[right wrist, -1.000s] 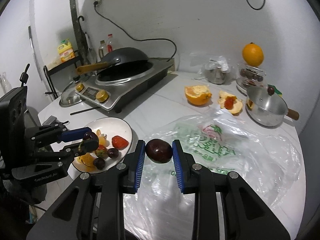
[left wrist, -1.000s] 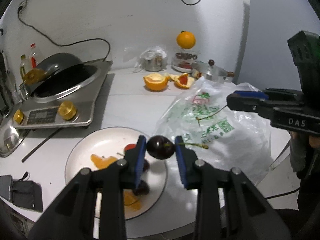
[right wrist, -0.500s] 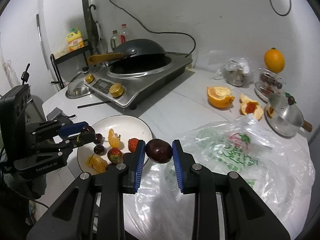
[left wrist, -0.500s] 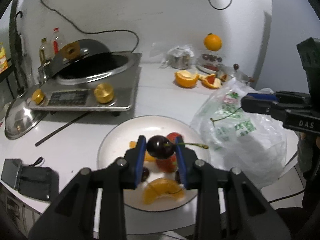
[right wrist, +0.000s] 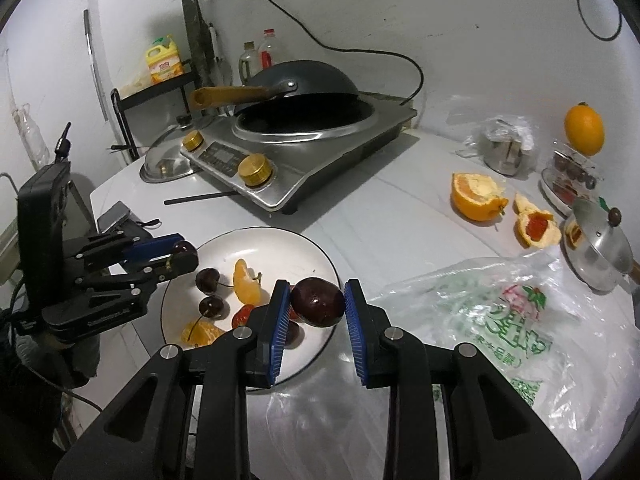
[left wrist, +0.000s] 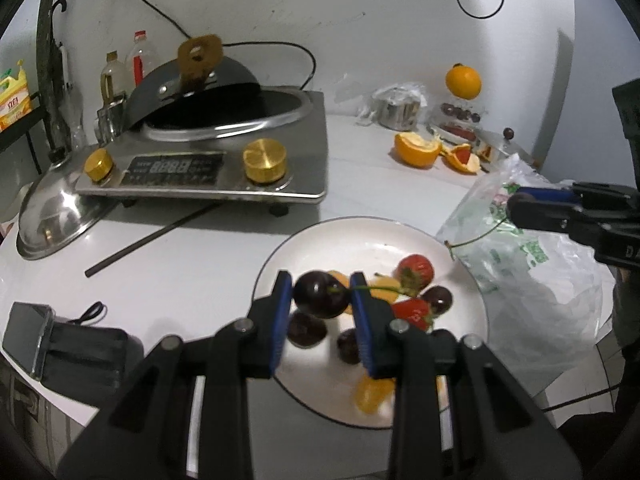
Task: Organize fruits
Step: 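Carry both held dark cherries over the white plate with both grippers, then open the left gripper to drop its cherry onto the plate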
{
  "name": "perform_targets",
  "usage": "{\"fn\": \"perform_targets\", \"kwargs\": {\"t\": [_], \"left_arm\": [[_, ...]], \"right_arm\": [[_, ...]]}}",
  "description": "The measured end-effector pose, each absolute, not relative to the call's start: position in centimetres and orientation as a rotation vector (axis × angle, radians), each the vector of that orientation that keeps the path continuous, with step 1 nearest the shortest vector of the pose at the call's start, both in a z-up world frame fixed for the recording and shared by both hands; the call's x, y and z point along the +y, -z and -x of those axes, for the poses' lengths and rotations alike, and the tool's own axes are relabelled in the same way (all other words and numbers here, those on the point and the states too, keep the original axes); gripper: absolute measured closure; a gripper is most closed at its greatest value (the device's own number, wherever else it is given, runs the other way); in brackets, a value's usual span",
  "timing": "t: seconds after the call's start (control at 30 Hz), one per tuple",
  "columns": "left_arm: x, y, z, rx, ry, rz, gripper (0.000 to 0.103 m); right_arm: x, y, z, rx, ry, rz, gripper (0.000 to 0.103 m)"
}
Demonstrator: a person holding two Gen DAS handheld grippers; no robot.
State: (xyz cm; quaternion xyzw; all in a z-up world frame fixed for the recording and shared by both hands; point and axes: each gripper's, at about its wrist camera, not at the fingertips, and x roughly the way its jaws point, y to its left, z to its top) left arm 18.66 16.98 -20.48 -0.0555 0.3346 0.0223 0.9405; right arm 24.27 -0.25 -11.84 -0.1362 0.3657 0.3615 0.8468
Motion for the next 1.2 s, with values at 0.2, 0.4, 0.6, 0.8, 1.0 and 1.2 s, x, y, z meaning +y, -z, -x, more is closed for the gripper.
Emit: {"fn": "perform_targets", "kwargs": {"t": [0.2, 0.4, 0.6, 0.8, 1.0, 1.2], "left_arm": [[17.8, 21.6, -20.2, 0.701, -0.044, 0.119, 0.072], [18.2, 22.5, -21.7, 0.719, -0.043, 0.117, 0.072], [18.2, 23.3, -23.0, 0.758, -0.047, 0.110, 0.070], [17.9, 23.2, -23.0, 0.757, -0.041, 0.115, 0.049], [18.3, 22.3, -22.0, 0.726, -0.041, 0.119, 0.045], [19.7, 21.9, -20.6, 0.705, -0.074, 0.147, 0.045]], "right_arm": [[0.9, 12.5, -25.2, 0.785, -0.781, 0.294, 0.073], [1.7, 13.0, -26.2, 0.791, -0.794, 0.294, 0.073], [2.1, 13.3, -27.2, 0.797, -0.797, 0.299, 0.073], [2.6, 12.7, -27.8, 0.778, -0.799, 0.303, 0.073], [3.8, 12.9, -27.7, 0.779, -0.821, 0.301, 0.073], [5.4, 13.1, -27.6, 0.784, -0.847, 0.300, 0.073]]}}
